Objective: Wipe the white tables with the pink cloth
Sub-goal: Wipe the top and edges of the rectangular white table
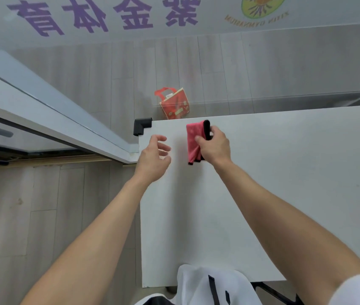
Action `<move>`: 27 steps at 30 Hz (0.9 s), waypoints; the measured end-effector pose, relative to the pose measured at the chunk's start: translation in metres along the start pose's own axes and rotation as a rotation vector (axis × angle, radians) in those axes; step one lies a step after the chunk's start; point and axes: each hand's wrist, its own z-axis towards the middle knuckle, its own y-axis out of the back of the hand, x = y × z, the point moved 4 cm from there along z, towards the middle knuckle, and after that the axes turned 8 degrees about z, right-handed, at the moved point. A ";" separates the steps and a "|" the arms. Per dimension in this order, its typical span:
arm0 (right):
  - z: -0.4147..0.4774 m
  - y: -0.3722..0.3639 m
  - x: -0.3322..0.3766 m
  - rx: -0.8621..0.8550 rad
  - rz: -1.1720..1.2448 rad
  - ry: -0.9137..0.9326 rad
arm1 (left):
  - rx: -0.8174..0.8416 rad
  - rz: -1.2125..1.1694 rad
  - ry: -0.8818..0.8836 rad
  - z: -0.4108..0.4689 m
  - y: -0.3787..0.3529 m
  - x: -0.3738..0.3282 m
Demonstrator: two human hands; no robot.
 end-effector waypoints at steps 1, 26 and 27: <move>0.004 0.004 0.012 -0.057 -0.044 0.128 | -0.031 0.242 -0.063 0.000 0.001 0.006; 0.105 0.005 -0.024 -0.096 -0.810 0.616 | 0.479 0.828 -0.027 0.007 -0.035 0.037; 0.107 0.004 -0.023 -0.154 -0.809 0.588 | 0.484 0.832 -0.025 0.006 -0.035 0.037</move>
